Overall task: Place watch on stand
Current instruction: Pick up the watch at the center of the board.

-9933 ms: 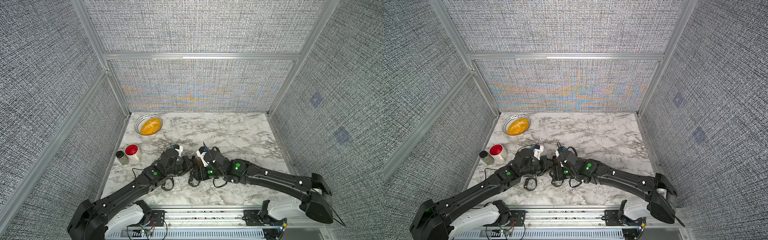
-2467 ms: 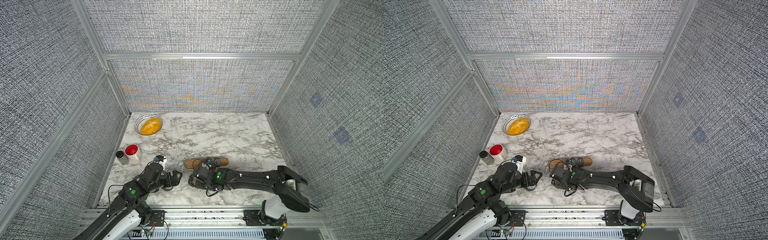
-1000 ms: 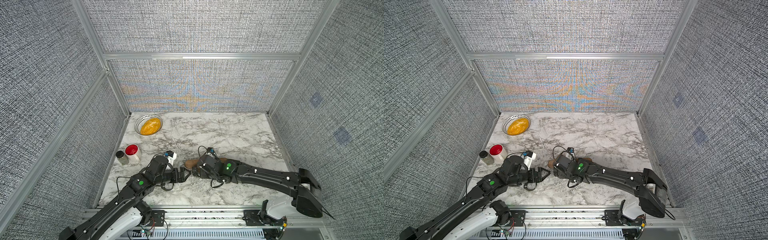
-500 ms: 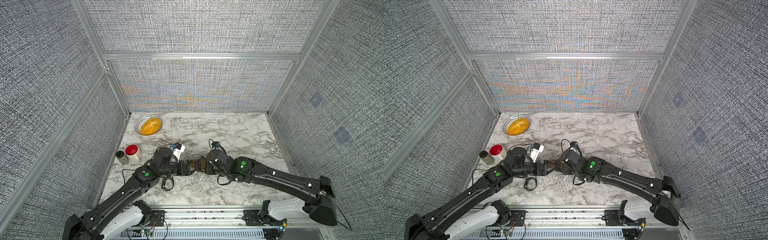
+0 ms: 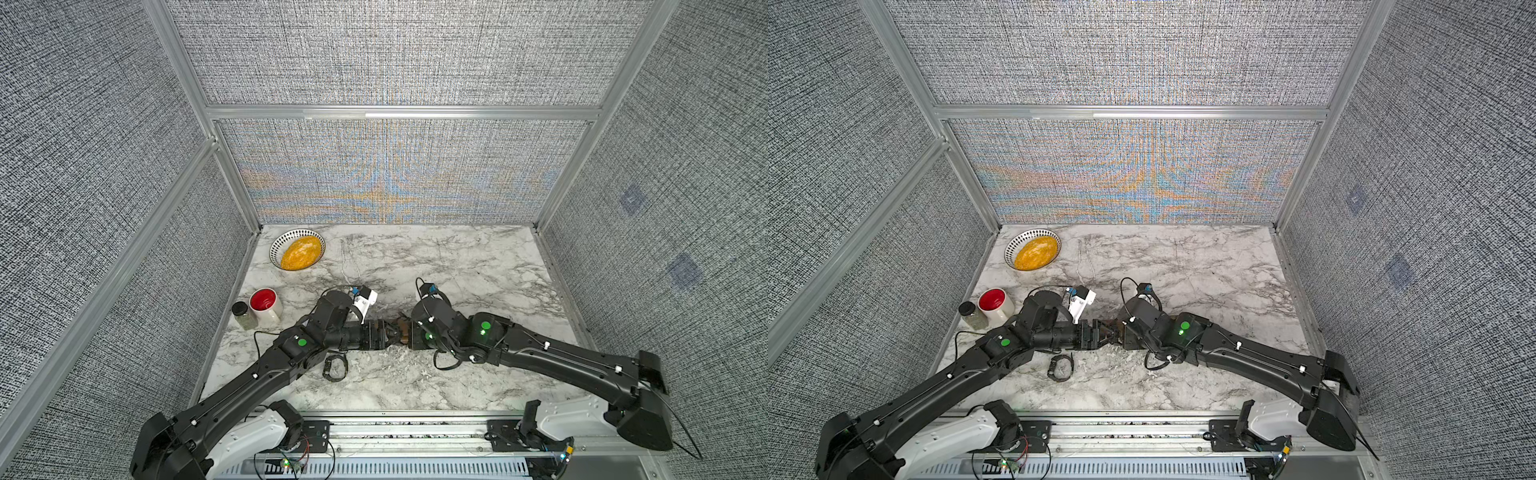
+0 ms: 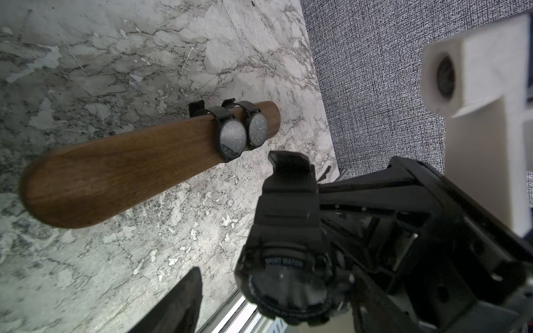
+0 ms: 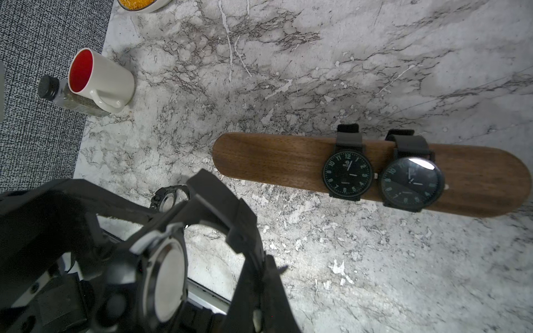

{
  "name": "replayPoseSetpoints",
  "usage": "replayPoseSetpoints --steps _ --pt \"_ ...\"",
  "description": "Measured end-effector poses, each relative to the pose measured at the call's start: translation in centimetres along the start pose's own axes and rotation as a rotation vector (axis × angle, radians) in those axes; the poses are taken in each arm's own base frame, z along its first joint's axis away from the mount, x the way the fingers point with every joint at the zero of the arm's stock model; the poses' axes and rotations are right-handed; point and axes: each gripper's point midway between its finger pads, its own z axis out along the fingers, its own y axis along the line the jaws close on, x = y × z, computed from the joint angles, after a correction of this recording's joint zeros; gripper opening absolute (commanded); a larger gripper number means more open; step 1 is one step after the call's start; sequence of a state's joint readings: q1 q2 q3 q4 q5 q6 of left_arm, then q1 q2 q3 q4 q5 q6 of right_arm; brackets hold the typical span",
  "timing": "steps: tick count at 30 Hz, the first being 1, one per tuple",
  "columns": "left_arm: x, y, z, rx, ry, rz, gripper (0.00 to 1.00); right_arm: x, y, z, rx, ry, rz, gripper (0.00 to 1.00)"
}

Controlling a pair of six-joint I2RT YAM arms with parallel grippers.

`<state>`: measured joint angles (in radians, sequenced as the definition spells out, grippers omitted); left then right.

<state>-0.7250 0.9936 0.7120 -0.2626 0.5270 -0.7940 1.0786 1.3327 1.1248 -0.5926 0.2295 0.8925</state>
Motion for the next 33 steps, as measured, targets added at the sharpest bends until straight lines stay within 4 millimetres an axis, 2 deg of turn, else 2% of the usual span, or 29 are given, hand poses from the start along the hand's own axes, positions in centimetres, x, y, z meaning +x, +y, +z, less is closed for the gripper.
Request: replayPoseSetpoints --steps 6,13,19,25,29,30,33 --pt "0.05 -0.14 0.19 0.006 0.005 -0.006 0.65 0.14 0.14 0.13 -0.006 0.009 0.000 0.00" --pt "0.13 0.11 0.53 0.001 0.015 -0.024 0.63 -0.02 0.74 0.43 -0.023 0.014 0.004 0.00" --pt "0.08 0.03 0.48 0.002 0.013 -0.027 0.51 -0.11 0.76 0.55 -0.023 0.013 0.006 0.00" --pt "0.12 0.12 0.47 -0.001 0.013 -0.032 0.46 -0.15 0.77 0.63 -0.027 0.016 0.010 0.00" --pt "0.14 0.22 0.47 -0.006 0.014 -0.034 0.37 -0.08 0.78 0.75 -0.027 0.020 0.010 0.00" --pt "0.14 0.24 0.47 -0.007 0.013 -0.034 0.35 -0.06 0.78 0.77 -0.027 0.022 0.010 0.03" --pt "0.15 0.29 0.28 -0.013 0.008 -0.034 0.33 -0.02 0.80 0.83 -0.030 0.026 0.012 0.36"
